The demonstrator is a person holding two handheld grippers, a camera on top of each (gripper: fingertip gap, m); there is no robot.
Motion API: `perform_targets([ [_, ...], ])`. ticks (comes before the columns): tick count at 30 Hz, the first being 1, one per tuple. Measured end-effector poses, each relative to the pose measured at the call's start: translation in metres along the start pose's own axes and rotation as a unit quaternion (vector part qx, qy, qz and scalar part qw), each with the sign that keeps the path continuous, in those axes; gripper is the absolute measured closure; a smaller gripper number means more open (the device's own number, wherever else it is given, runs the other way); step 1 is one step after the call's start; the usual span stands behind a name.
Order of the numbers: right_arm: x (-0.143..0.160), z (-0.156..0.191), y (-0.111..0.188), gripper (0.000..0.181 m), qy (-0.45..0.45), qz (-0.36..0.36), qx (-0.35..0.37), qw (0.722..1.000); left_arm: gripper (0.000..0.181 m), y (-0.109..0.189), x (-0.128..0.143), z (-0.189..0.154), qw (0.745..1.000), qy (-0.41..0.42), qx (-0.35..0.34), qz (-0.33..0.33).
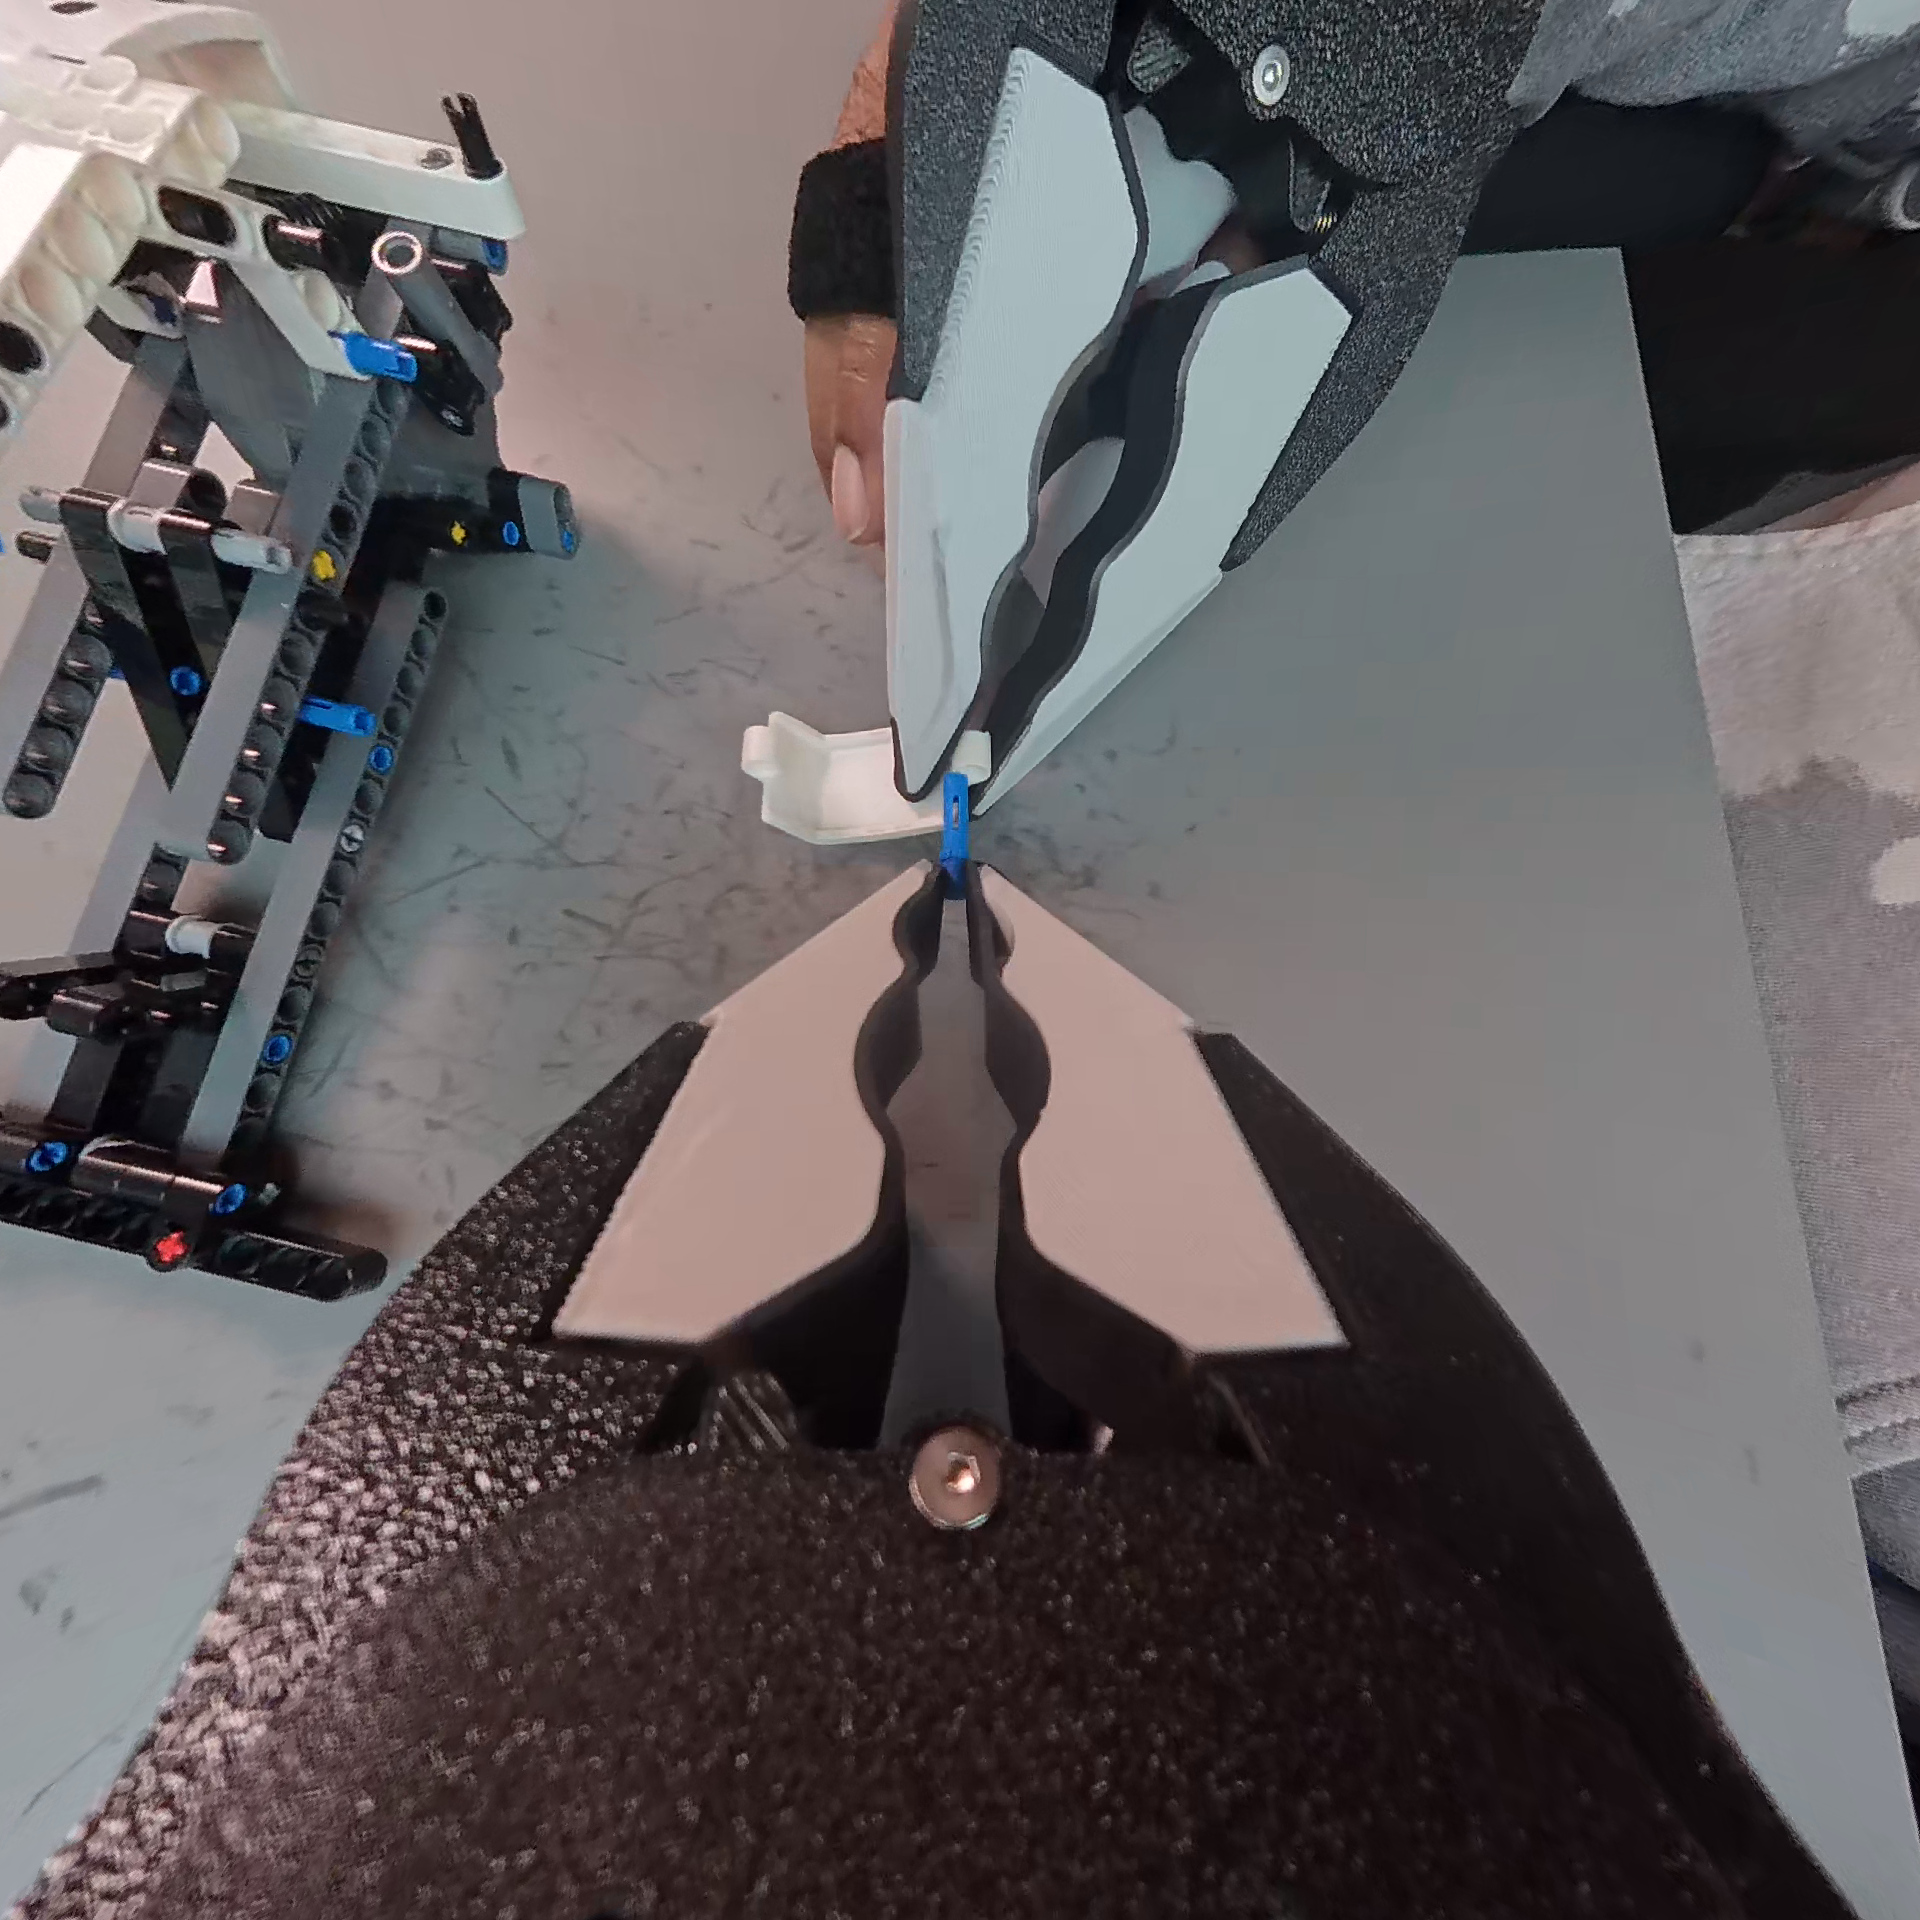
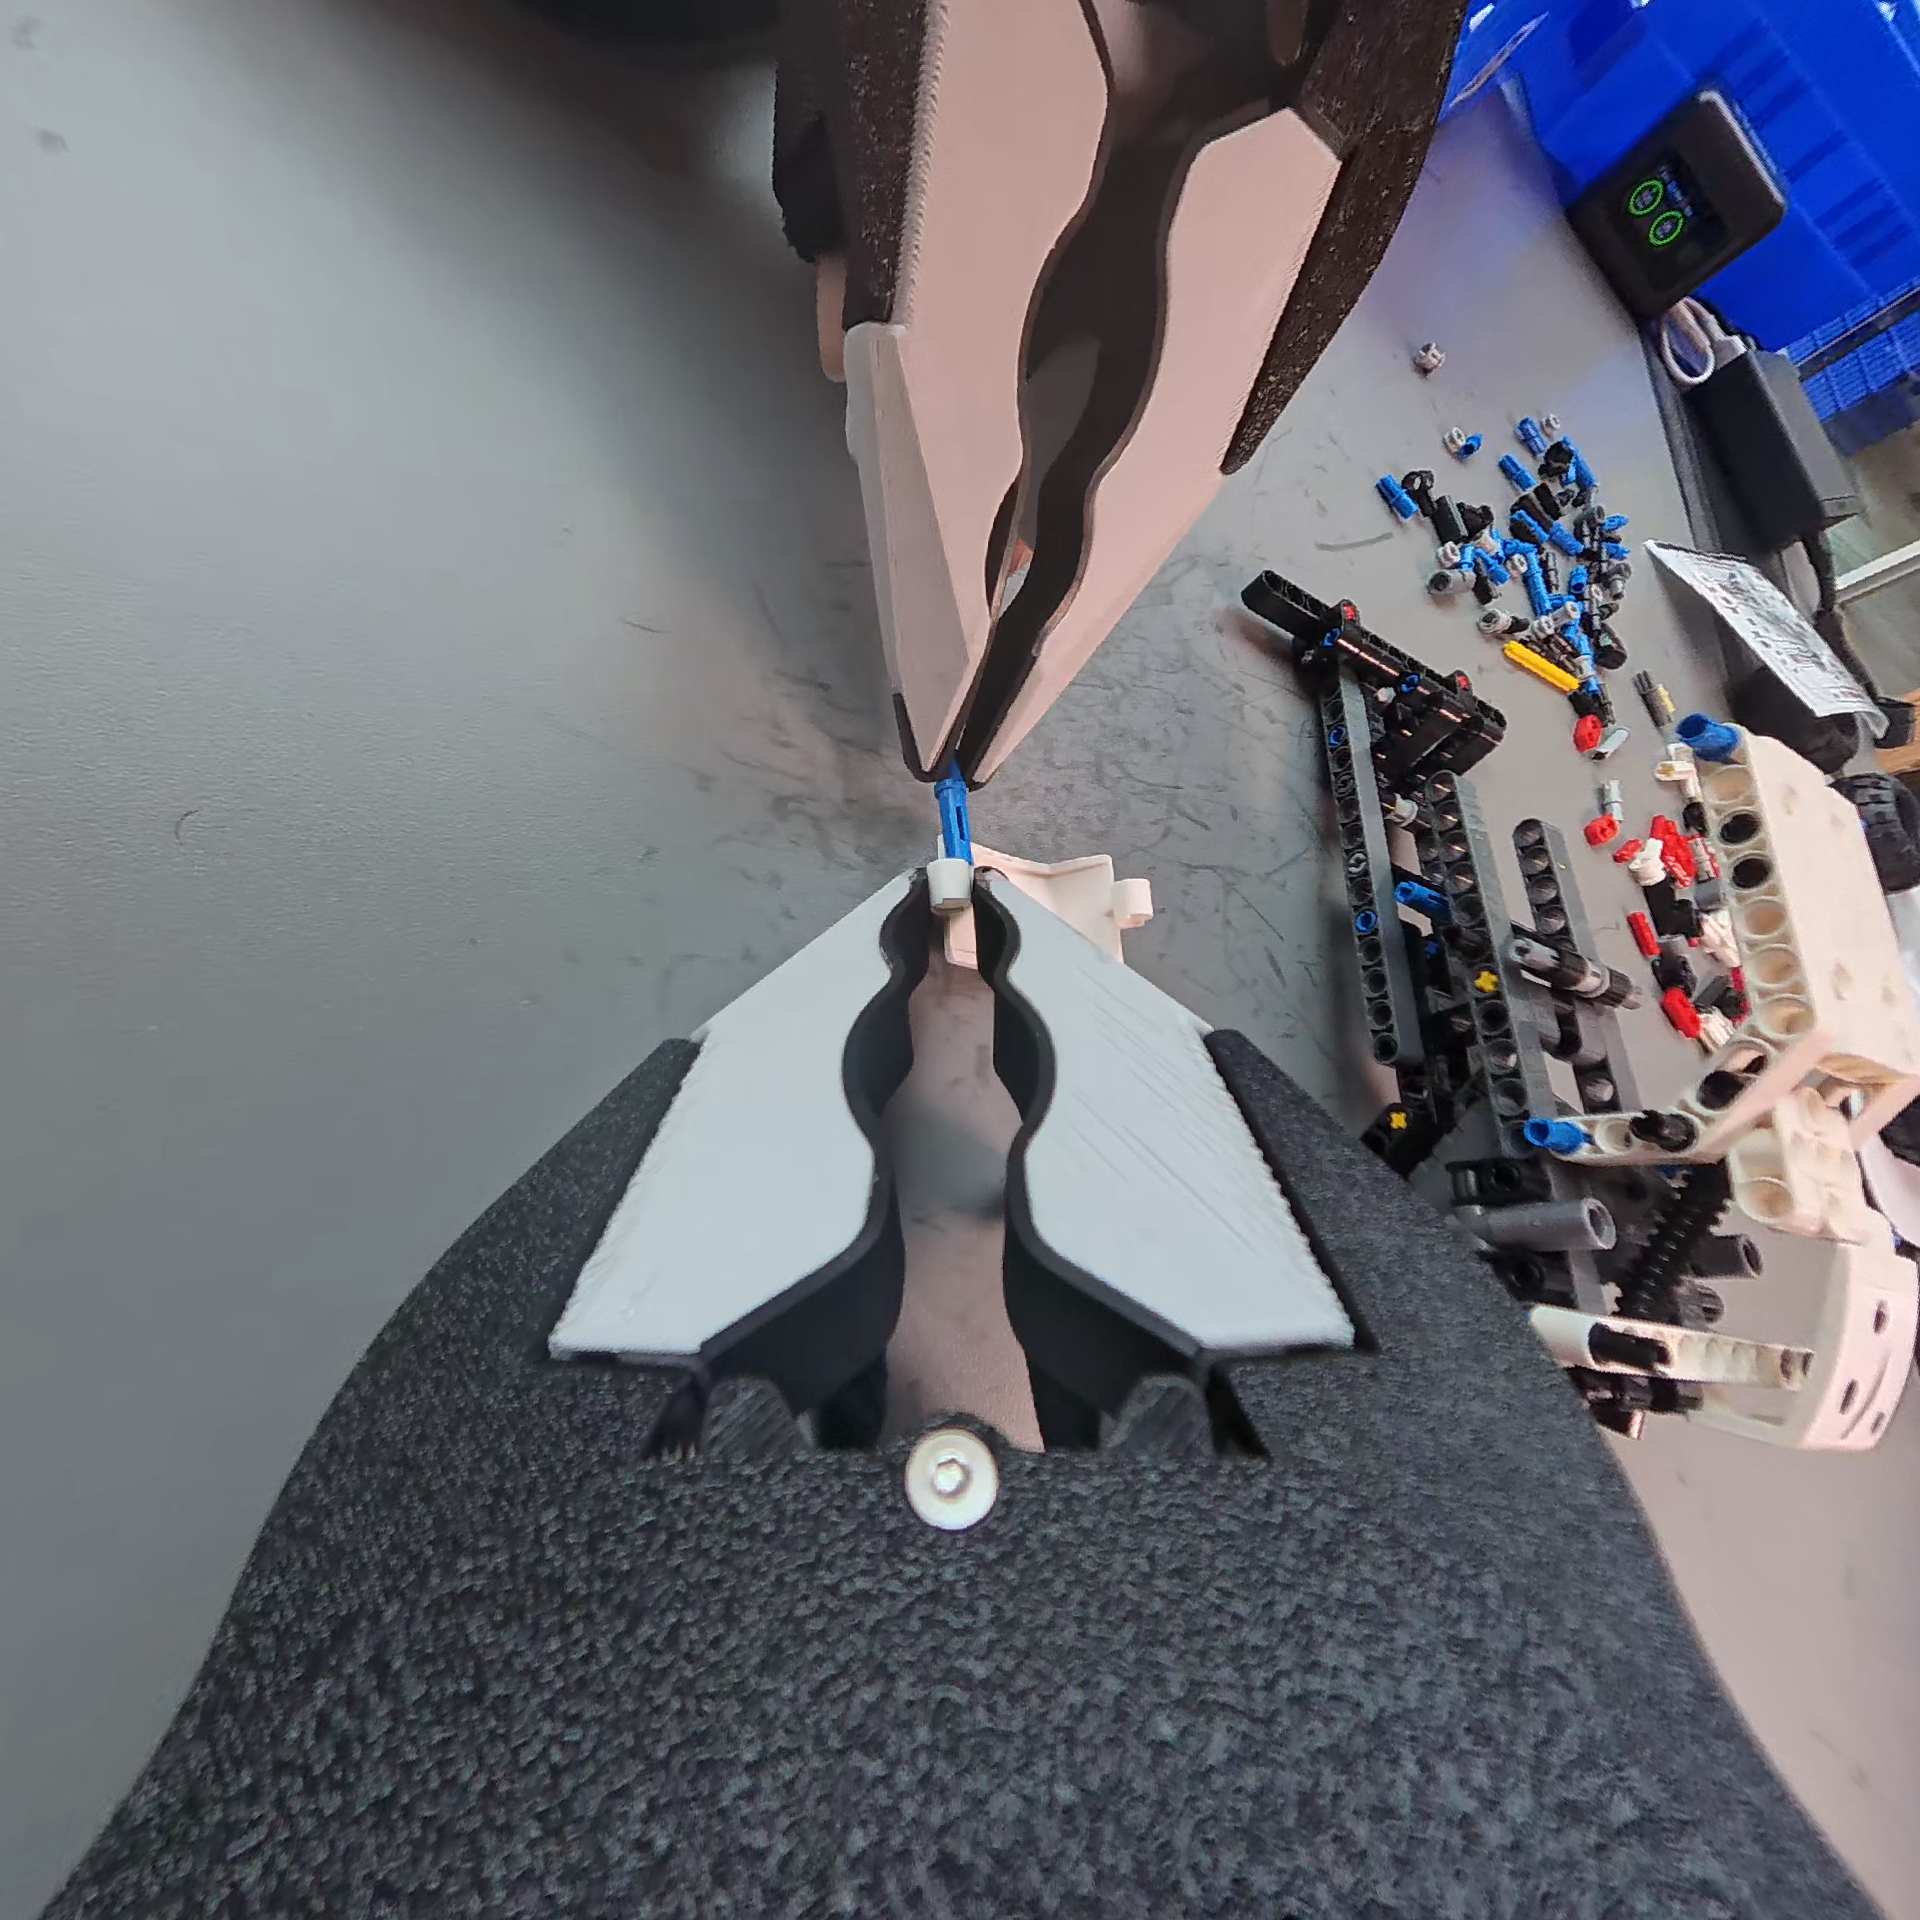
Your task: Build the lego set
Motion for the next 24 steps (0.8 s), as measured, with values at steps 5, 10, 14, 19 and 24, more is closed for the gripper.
perform_targets([
  [5,0.0001,-0.0002,0.0001,0.174,-0.001,0.000,-0.001,1.000,0.178,-0.0012,0.0008,-0.0015,1.000,-0.002,0.015,0.004],
  [10,0.0000,0.0005,-0.0001,0.174,0.007,0.002,0.004,1.000,0.177,0.0007,-0.0001,-0.0001,1.000,0.008,0.011,-0.004],
  [14,0.0001,0.0009,0.0002,0.174,0.010,0.003,0.005,1.000,0.177,0.0007,-0.0006,-0.0001,1.000,0.012,0.005,-0.007],
  [19,0.0001,0.0014,0.0003,0.174,0.013,0.003,0.006,1.000,0.177,-0.0012,-0.0006,-0.0015,1.000,0.016,0.015,0.000],
  [24,-0.0027,0.0047,-0.0008,0.175,0.046,0.018,0.020,0.999,0.177,-0.0018,0.0004,-0.0010,0.997,0.053,0.049,0.020],
])
Point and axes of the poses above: each gripper's, where its closed fingertips meet, y back along the fingers, x out of its underside, z = x × y across the jaws, the point moved 8 cm from there along y, back along the fingers, and after that the axes turned 9 degrees about -x, right-handed, at the moved point
